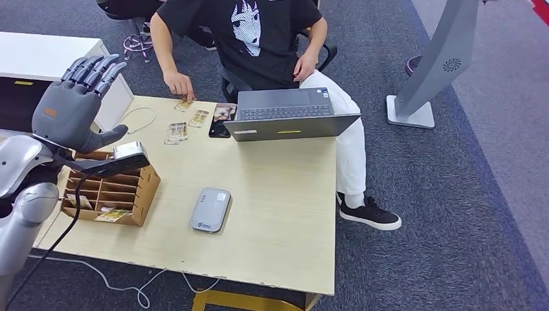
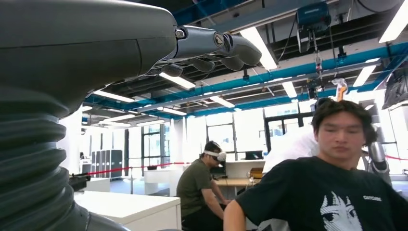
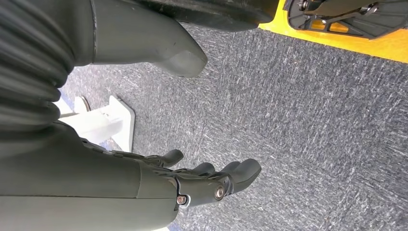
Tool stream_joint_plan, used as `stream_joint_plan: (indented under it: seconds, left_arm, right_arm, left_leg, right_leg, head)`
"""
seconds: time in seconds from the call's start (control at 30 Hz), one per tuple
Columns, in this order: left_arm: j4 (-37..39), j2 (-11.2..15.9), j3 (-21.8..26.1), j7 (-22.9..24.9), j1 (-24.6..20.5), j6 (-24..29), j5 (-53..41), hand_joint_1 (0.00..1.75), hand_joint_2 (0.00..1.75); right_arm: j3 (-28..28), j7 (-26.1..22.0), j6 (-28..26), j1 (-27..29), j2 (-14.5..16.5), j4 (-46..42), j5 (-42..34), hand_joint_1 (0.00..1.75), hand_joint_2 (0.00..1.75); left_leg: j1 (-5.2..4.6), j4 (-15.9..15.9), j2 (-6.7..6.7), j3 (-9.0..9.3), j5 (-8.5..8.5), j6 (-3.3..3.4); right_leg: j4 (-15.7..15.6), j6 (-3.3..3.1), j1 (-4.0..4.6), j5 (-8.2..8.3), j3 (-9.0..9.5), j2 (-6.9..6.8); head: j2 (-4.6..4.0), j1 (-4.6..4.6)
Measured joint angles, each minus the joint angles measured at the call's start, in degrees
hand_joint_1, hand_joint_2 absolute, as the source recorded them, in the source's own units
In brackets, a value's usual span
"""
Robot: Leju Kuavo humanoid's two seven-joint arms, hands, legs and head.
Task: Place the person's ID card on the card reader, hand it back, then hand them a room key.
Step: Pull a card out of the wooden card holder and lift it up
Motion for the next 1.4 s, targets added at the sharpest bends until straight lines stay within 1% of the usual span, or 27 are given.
stream_joint_plan:
  seconds: [0.07, 0.13, 0.27, 0.33, 0.5, 0.6, 0.73, 0.8, 0.87, 1.0, 1.2, 1.3, 1.4]
  left_arm:
    - [-1.2, 0.7, -0.1, -0.3, 0.0, -0.8, 2.1, 0.00, 1.75]
    - [-2.5, 2.2, -0.2, -0.8, 0.0, -3.3, 6.4, 0.00, 1.75]
    - [-5.0, 7.7, -0.3, -2.1, 0.4, -8.9, 16.9, 0.00, 1.75]
    - [-5.8, 10.0, -0.2, -2.4, 0.7, -9.7, 18.7, 0.00, 1.75]
    - [-7.0, 13.5, -0.2, -2.4, 1.7, -10.4, 19.6, 0.00, 1.75]
    - [-8.5, 17.5, 1.0, -2.2, 5.1, -10.7, 21.9, 0.00, 1.75]
    - [-10.7, 23.6, 6.0, -2.2, 11.9, -12.5, 26.1, 0.00, 1.75]
    - [-11.5, 26.4, 8.3, -2.0, 13.9, -14.6, 28.1, 0.00, 1.75]
    - [-12.1, 28.7, 10.2, -1.6, 15.1, -16.0, 29.3, 0.00, 1.75]
    - [-12.8, 31.7, 12.4, -0.7, 16.1, -17.2, 29.8, 0.00, 1.75]
    - [-13.0, 35.7, 12.9, 2.0, 16.3, -19.5, 29.7, 0.00, 1.75]
    - [-13.1, 37.0, 12.8, 3.2, 15.6, -20.8, 29.3, 0.00, 1.75]
    - [-13.0, 37.6, 12.2, 4.2, 14.3, -21.7, 28.4, 0.00, 1.75]
  right_arm:
    - [0.0, 0.0, 0.0, 0.0, 0.0, 0.0, 0.0, 0.00, 1.75]
    - [0.0, -0.1, 0.0, 0.0, 0.0, 0.0, -0.1, 0.00, 1.75]
    - [0.0, -0.1, 0.1, 0.1, 0.0, 0.0, -0.2, 0.00, 1.75]
    - [0.0, -0.1, 0.1, 0.1, 0.0, 0.0, -0.2, 0.00, 1.75]
    - [0.0, -0.1, 0.1, 0.1, 0.0, 0.0, -0.1, 0.00, 1.75]
    - [0.0, 0.0, 0.3, 0.1, 0.1, 0.0, 0.3, 0.00, 1.75]
    - [0.0, 0.3, 0.7, 0.1, 0.1, 0.0, 0.5, 0.00, 1.75]
    - [0.0, 0.3, 0.8, 0.0, 0.1, 0.0, 0.5, 0.00, 1.75]
    - [0.0, 0.3, 0.9, 0.0, 0.1, 0.0, 0.4, 0.00, 1.75]
    - [0.0, 0.3, 0.9, -0.1, 0.1, 0.0, 0.1, 0.00, 1.75]
    - [0.0, 0.3, 0.8, -0.1, 0.1, 0.0, -0.1, 0.00, 1.75]
    - [0.0, 0.3, 0.7, -0.1, 0.1, 0.0, -0.2, 0.00, 1.75]
    - [0.0, 0.3, 0.6, -0.1, 0.1, 0.0, -0.2, 0.00, 1.75]
  left_leg:
    - [0.00, 0.0, 0.00, 0.00, 0.00, 0.00]
    - [0.01, 0.0, 0.03, 0.00, 0.00, -0.01]
    - [0.02, 0.0, 0.06, 0.00, 0.00, -0.01]
    - [0.02, 0.0, 0.03, -0.01, 0.00, -0.01]
    - [0.02, 0.0, 0.03, -0.05, 0.00, -0.01]
    - [0.01, 0.0, 0.20, -0.02, 0.00, -0.01]
    - [0.04, 0.0, 0.21, -0.04, 0.00, -0.01]
    - [0.05, 0.0, 0.13, -0.07, 0.00, -0.01]
    - [0.06, 0.0, 0.10, -0.08, 0.00, -0.01]
    - [0.07, 0.0, 0.10, -0.08, 0.02, -0.03]
    - [0.07, 0.0, 0.10, -0.07, 0.04, -0.06]
    - [0.07, 0.0, 0.10, -0.07, 0.03, -0.06]
    - [0.07, 0.0, 0.08, -0.07, 0.03, -0.06]
  right_leg:
    - [0.0, -0.01, 0.00, 0.01, 0.01, 0.00]
    - [0.0, -0.04, 0.01, 0.03, 0.01, 0.03]
    - [0.0, -0.06, 0.02, 0.03, -0.02, 0.07]
    - [0.0, -0.06, 0.02, 0.02, -0.03, 0.04]
    - [0.0, -0.06, 0.01, 0.02, 0.01, 0.03]
    - [0.0, -0.06, 0.01, 0.03, -0.01, 0.20]
    - [0.0, -0.08, 0.02, 0.01, -0.08, 0.23]
    - [0.0, -0.09, 0.04, 0.00, -0.08, 0.15]
    - [0.0, -0.09, 0.05, 0.00, -0.08, 0.12]
    - [0.0, -0.09, 0.05, 0.02, -0.06, 0.12]
    - [0.0, -0.07, 0.05, 0.04, -0.05, 0.12]
    - [0.0, -0.07, 0.05, 0.04, -0.06, 0.12]
    - [0.0, -0.07, 0.05, 0.04, -0.06, 0.11]
  head:
    - [0.00, 0.00]
    - [0.00, 0.01]
    - [0.00, 0.00]
    - [0.00, 0.00]
    - [0.00, 0.02]
    - [0.00, 0.01]
    - [0.00, 0.01]
    - [0.00, 0.02]
    - [0.00, 0.02]
    - [0.00, 0.02]
    - [0.00, 0.02]
    - [0.00, 0.02]
    - [0.00, 0.02]
